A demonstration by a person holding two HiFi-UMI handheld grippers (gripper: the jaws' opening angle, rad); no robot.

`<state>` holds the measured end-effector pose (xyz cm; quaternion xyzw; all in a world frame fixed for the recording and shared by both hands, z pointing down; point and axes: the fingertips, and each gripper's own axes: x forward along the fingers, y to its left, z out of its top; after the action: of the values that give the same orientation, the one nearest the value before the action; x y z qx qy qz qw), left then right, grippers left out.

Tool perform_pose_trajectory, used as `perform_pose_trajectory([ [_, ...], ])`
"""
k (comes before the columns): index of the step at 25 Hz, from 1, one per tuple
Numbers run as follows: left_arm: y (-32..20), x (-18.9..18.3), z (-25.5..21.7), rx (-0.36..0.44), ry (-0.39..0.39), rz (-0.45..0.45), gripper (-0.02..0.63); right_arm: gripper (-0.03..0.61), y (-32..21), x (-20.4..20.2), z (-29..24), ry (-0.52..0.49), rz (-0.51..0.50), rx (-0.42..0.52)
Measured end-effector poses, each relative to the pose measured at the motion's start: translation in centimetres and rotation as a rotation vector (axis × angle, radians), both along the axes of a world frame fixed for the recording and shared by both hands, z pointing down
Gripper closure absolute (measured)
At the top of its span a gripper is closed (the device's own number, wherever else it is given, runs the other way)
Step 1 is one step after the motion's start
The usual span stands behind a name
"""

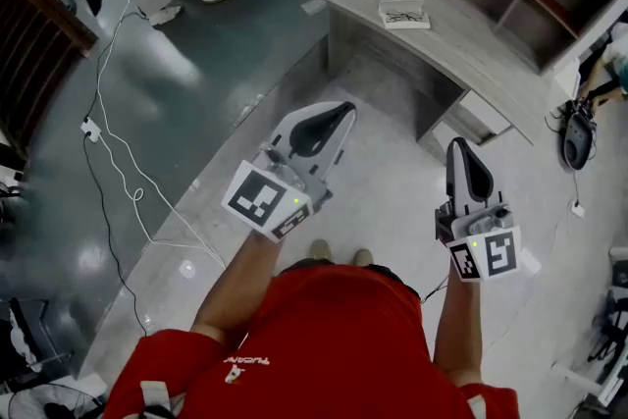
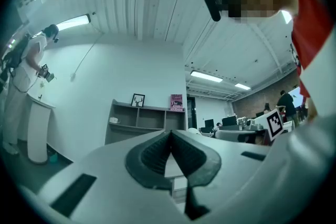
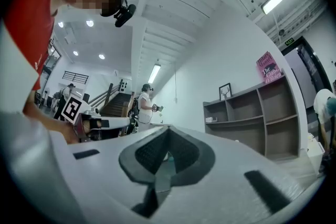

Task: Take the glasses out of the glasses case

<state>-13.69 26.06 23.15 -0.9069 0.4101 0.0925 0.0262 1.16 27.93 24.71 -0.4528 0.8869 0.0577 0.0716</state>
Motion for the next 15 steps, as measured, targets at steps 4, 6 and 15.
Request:
perform_pose_trajectory([
  [4, -0.7, -2.1, 0.1, 0.006, 0.001, 0.012, 0.603, 0.574, -0.6, -1.5, 0.2, 0.000, 0.024, -0.001],
  [6, -1.1, -3.3, 0.2, 0.008, 0.003, 0.022, 0.603, 0.574, -0.8, -2.3, 0.4, 0.000, 0.041, -0.003],
  [15, -4.2, -6.2, 1.9, -0.006, 0.010, 0.071, 0.603, 0.574, -2.8, -4.7, 2.2, 0.033, 0.101, -0.037],
])
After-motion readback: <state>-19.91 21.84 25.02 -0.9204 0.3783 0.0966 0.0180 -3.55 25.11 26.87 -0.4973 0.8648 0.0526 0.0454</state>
